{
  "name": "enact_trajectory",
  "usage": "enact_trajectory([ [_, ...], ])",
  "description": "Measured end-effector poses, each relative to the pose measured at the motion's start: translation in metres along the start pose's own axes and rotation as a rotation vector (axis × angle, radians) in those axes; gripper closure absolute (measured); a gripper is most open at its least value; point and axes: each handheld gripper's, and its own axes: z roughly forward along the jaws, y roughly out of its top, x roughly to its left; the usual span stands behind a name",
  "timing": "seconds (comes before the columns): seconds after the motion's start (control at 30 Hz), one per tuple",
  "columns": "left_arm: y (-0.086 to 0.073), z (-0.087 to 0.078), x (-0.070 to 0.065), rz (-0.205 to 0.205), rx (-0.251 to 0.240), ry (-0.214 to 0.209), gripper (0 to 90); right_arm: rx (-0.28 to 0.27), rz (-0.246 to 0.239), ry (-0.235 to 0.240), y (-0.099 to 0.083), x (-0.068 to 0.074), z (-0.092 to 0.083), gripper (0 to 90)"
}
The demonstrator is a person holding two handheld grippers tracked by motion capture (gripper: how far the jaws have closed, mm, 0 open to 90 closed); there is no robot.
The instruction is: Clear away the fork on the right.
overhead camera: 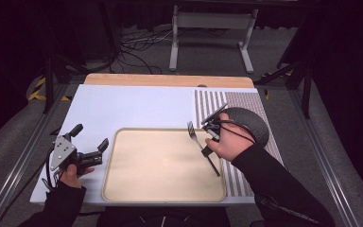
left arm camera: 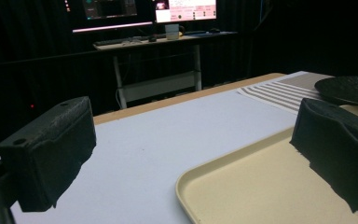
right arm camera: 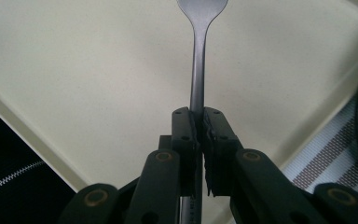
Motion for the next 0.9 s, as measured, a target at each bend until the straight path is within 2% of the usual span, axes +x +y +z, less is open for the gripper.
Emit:
enact_trajectory([
  [0.23, 0.000, 0.000, 0.000, -0.001, 0.001, -0.001, 0.5, 0.019, 0.033, 0.000, 0.004, 0.005, 0.013, 84.3],
  [0.4, 0.000, 0.000, 0.000, 0.000, 0.002, -0.003, 0.5, 0.038, 0.077, -0.010, 0.005, 0.004, 0.021, 84.3],
  [0.9, 0.000, 0.000, 0.000, -0.003, 0.002, -0.002, 0.5, 0.120, 0.152, -0.011, 0.006, 0.001, 0.042, 84.3],
])
